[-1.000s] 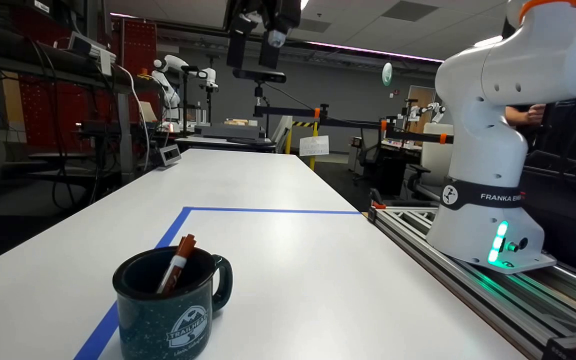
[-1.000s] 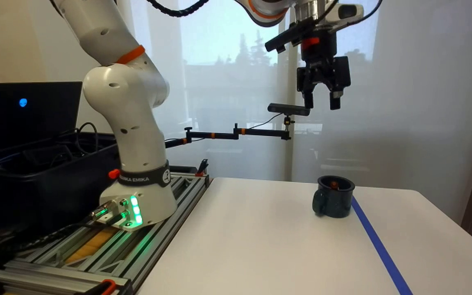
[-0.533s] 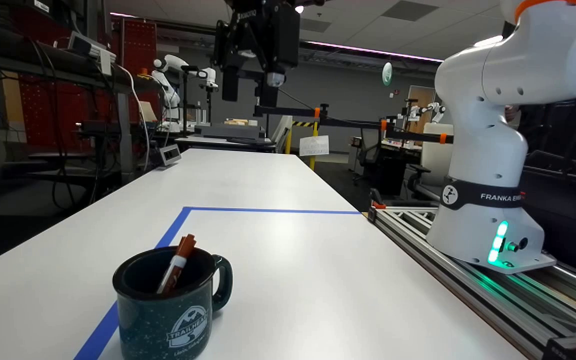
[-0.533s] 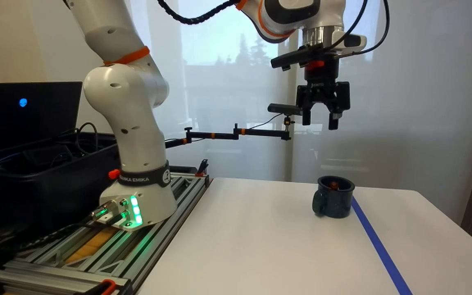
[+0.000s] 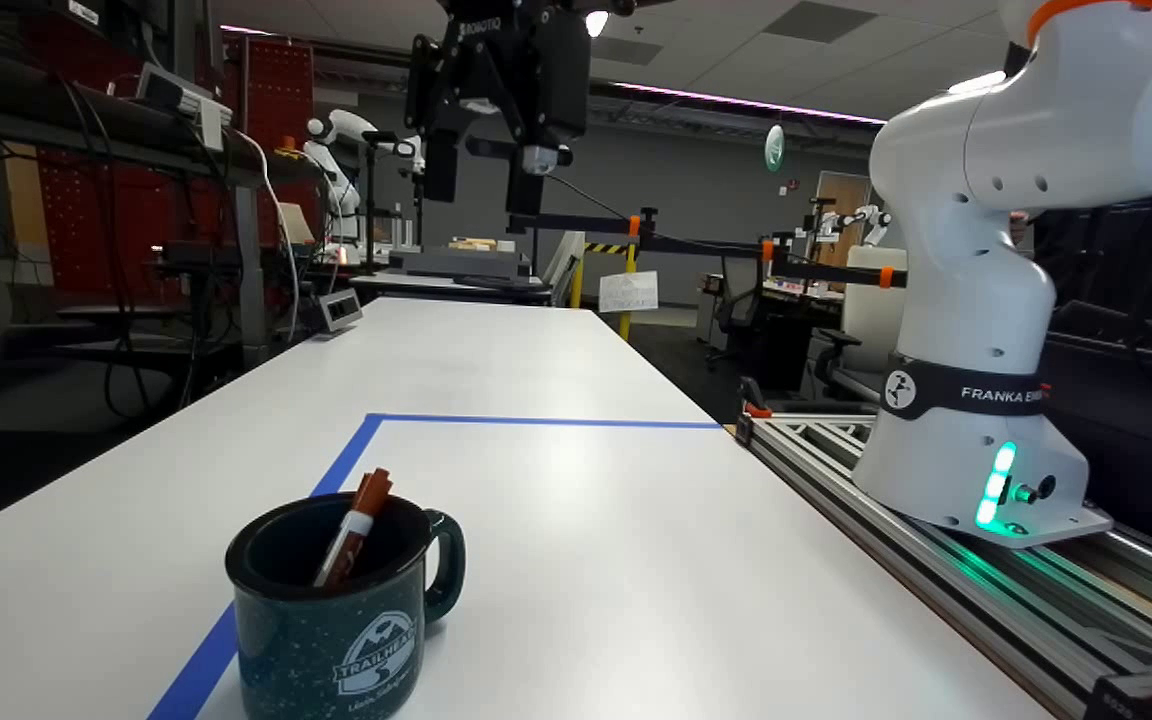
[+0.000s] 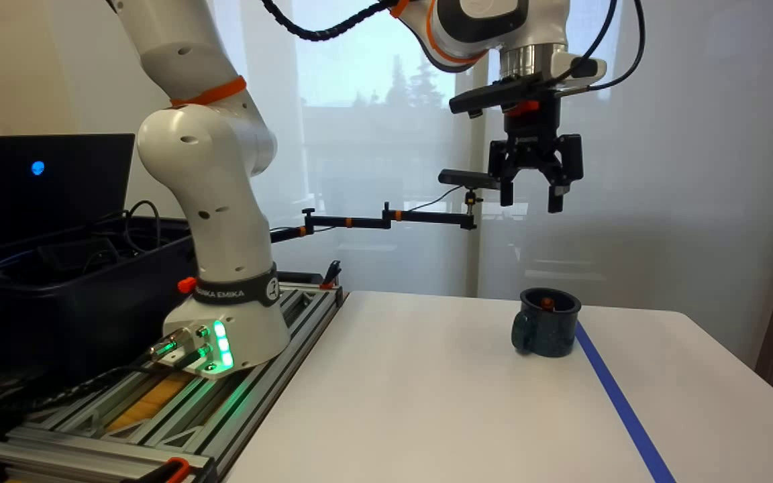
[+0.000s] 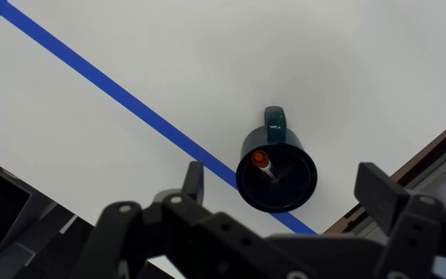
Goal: Remove the marker from the cup
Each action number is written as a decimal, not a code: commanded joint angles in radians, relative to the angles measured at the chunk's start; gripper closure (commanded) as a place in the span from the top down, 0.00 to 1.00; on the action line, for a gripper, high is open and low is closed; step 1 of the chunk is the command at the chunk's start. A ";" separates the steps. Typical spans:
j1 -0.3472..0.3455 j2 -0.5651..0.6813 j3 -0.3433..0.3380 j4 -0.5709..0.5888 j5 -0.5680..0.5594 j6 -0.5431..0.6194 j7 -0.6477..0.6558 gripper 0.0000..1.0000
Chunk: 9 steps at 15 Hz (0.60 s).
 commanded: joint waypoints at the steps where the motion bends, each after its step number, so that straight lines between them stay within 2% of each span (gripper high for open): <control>1: 0.008 0.081 -0.011 0.052 0.013 0.025 -0.110 1.00; 5: 0.006 0.198 0.004 0.115 0.024 0.046 -0.204 1.00; 9: 0.001 0.324 0.050 0.192 0.006 0.045 -0.233 1.00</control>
